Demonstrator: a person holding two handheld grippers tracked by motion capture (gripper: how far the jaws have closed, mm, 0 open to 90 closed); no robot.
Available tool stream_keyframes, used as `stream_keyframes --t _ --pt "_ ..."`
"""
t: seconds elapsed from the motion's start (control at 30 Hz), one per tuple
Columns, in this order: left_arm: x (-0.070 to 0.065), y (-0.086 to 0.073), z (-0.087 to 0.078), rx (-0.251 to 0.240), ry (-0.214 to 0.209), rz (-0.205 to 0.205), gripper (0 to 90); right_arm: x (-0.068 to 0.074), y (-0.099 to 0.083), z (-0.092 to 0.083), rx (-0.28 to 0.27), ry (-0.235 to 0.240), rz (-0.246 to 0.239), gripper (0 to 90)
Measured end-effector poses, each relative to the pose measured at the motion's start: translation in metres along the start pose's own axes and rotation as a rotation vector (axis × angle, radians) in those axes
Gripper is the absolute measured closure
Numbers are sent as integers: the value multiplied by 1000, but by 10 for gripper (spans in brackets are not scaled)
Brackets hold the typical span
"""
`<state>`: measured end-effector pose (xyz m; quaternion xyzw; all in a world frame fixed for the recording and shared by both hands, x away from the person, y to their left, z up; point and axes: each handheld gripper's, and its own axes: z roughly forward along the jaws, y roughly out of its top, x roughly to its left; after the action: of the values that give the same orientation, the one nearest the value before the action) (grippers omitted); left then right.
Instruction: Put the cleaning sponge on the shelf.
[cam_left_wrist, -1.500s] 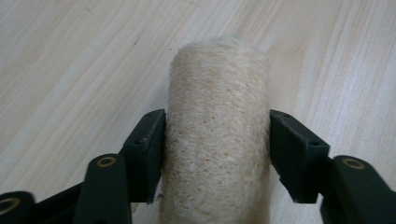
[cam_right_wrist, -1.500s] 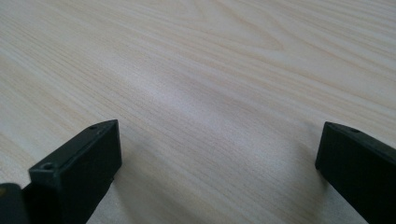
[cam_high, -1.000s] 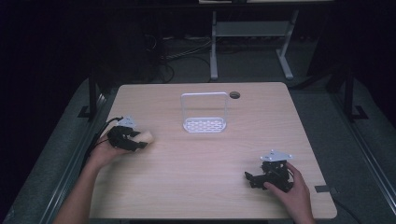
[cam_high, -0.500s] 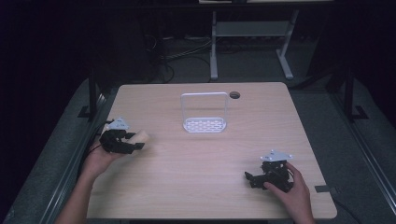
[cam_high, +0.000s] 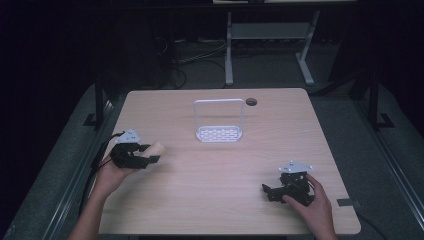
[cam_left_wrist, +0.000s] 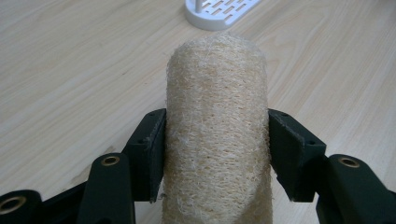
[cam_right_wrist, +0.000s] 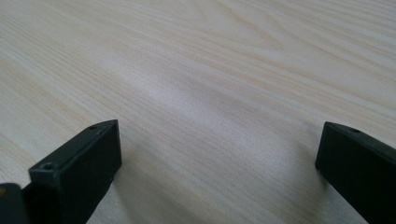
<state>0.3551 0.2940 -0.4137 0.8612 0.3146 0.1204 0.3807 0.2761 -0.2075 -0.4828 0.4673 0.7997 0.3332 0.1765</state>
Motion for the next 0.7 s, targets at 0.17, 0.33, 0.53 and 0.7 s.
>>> stream_keyframes --t 0.17,0.33,0.53,0.7 --pt "-6 6 6 3 -2 18 417 0 0 0 0 0 0 0" --pt "-14 22 14 -9 -18 48 417 0 0 0 0 0 0 0" --pt "-21 36 21 -8 -25 73 417 0 0 0 0 0 0 0" --pt "-25 46 30 -6 -42 89 417 0 0 0 0 0 -1 0"
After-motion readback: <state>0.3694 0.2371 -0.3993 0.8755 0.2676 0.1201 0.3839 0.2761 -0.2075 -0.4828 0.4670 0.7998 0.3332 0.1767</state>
